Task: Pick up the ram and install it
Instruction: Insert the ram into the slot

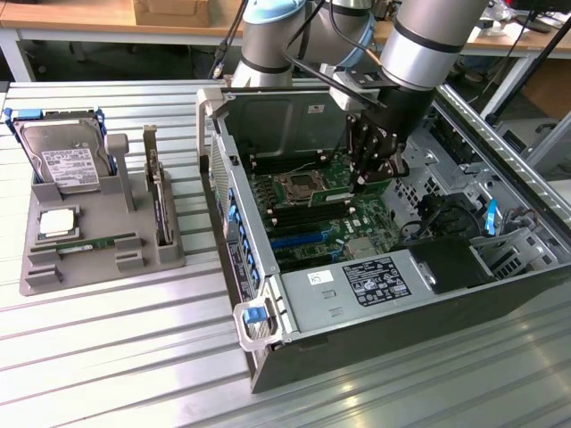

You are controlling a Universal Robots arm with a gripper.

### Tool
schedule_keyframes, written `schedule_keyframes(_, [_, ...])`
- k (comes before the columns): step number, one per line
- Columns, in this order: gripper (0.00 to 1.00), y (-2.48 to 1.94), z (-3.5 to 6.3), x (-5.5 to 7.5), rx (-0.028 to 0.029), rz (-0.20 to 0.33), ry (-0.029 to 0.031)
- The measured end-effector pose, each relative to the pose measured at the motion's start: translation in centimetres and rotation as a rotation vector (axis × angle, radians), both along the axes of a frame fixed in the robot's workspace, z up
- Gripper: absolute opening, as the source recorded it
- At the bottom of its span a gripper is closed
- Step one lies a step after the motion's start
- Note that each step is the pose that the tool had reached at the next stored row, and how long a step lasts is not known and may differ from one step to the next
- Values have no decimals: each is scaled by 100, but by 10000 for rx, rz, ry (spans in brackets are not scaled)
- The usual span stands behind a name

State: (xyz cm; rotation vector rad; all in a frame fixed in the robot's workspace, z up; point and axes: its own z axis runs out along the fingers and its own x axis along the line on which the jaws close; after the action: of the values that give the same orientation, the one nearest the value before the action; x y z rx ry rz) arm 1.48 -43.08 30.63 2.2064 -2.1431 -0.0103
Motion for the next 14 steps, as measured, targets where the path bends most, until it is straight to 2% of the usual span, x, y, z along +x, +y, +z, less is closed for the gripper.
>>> schedule_keyframes(5, [12,0,-2,-32,0,0,0])
schedule_keyframes(7, [12,0,-2,-96,1,0,0])
schedule_keyframes(9, [12,1,-6,-225,1,0,0])
schedule_keyframes(11, [12,1,-46,-226,1,-1,-1])
schedule_keyframes(14, [12,49,-85,-210,3,-88,-1])
